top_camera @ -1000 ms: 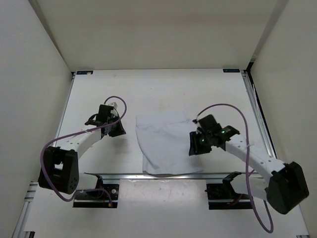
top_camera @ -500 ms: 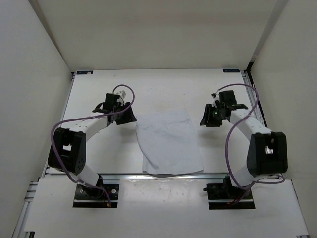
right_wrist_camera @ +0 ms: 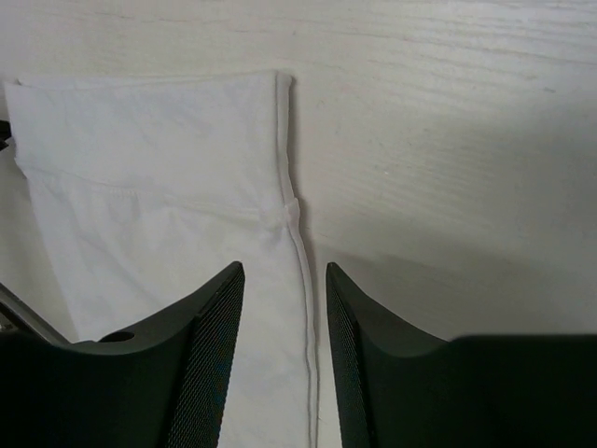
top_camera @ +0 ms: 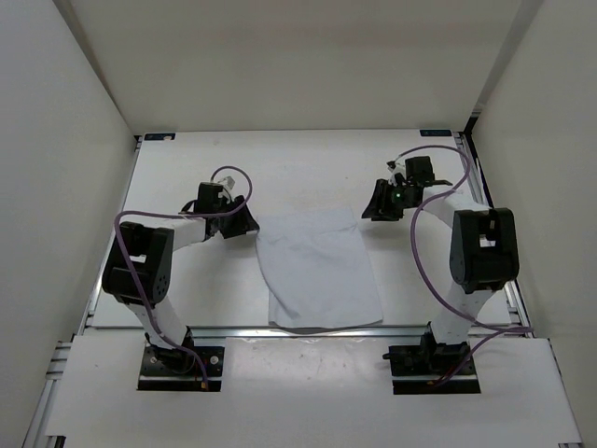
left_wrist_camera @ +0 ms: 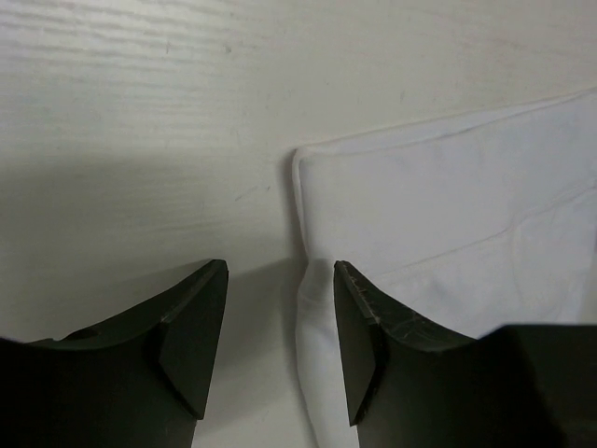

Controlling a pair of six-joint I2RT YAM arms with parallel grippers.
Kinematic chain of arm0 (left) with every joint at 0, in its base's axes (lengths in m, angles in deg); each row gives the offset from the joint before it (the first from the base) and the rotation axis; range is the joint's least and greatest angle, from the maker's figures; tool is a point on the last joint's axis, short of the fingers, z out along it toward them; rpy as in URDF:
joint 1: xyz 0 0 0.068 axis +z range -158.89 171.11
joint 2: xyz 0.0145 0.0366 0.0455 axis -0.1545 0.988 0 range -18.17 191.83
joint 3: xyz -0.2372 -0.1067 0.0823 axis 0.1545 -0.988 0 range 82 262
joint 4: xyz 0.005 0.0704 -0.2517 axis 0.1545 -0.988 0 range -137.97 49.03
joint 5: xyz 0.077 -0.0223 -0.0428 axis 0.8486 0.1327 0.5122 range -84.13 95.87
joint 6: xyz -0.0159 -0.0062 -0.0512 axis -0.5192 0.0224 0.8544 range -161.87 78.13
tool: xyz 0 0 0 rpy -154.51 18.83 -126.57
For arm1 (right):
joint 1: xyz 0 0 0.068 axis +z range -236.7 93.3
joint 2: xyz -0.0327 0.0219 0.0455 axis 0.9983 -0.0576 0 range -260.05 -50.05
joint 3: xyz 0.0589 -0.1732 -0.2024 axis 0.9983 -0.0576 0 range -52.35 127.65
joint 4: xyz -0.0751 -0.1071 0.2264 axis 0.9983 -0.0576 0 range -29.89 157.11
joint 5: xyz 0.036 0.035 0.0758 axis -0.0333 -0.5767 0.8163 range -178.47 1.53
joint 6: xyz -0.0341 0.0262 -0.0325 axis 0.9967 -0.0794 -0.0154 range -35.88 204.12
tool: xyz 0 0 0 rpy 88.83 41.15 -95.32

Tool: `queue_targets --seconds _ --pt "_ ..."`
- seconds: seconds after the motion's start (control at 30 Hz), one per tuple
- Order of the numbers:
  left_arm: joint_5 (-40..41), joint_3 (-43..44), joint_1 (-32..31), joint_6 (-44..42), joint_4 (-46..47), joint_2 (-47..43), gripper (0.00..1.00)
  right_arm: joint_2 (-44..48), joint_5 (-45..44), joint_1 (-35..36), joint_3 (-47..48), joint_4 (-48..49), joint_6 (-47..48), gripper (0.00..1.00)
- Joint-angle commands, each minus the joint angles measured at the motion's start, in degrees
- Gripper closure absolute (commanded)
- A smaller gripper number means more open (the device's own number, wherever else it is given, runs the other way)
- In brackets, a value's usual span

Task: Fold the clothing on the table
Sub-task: Flatten the skirt out

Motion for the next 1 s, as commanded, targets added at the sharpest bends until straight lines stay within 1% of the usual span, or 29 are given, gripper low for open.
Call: queue_targets --seconds 0.0,0.1,0.23,0.27,0.3,0.33,0.37,0.4,0.43,0.47,0.5,0.57,0.7,0.83,0.87,0.93,0.97 --pt "-3.08 0.4 0.28 2.5 7.15 1.51 0.4 -1.72 2.92 0.99 3.96 1.64 0.18 0.54" --pt "-4.67 1.19 -0.43 4.43 9.7 3.27 0.45 -3.12 3.09 0.9 4.75 0.67 0.62 0.54" --pt "-5.55 2.77 -2.18 5.93 10.59 5.82 0.45 -5.14 2.66 0.46 6.59 -0.3 1.67 0.54" --pt "-5.29 3.3 -2.19 5.93 10.33 6.52 0.47 -5.41 2.83 0.29 7.12 -1.26 1.5 0.52" --pt "-5.11 3.39 -3.14 5.58 9.81 6.44 0.5 -5.76 2.4 0.29 7.3 -1.18 2.02 0.49" --pt "-4.85 3.56 -3.67 5.32 9.89 6.7 0.57 -6.2 2.74 0.29 7.31 -1.36 2.29 0.45" --pt "-4.41 3.74 -4.03 4.71 9.37 6.97 0.68 -6.47 2.31 0.37 7.57 -1.36 2.29 0.42" --pt "-4.67 3.74 -4.29 4.61 9.19 6.97 0.75 -6.73 2.48 0.37 7.05 -1.27 2.03 0.42" --pt "-5.11 3.83 -4.64 4.7 9.45 7.23 0.89 -7.17 2.57 0.37 7.56 -1.09 2.55 0.41" --pt "-4.85 3.66 -4.73 4.44 9.27 7.49 0.98 -7.78 2.48 0.46 7.74 -1.01 2.64 0.4" --pt "-4.85 3.65 -4.82 4.7 9.36 7.76 1.0 -8.05 2.65 0.46 8.09 -1.18 2.82 0.4" --pt "-5.28 3.39 -4.82 4.53 9.01 8.02 1.0 -9.54 3.44 0.73 8.88 -1.27 2.73 0.4" --pt "-5.11 3.48 -5.17 4.79 8.66 7.85 1.0 -12.36 3.97 1.42 9.68 -0.13 2.82 0.44" --pt "-4.67 3.57 -5.88 4.61 8.48 8.2 1.0 -14.55 5.47 2.3 9.94 2.06 1.94 0.53" --pt "-4.5 3.39 -5.88 4.7 8.57 8.46 1.0 -15.34 6.43 2.48 9.68 3.46 1.42 0.57" --pt "-4.93 3.65 -5.88 5.23 8.48 8.99 1.0 -16.22 9.23 2.48 8.37 7.06 -0.86 0.7" --pt "-5.37 3.57 -6.05 5.58 8.22 9.08 1.0 -16.83 10.73 2.57 8.53 8.04 -2.18 0.79"
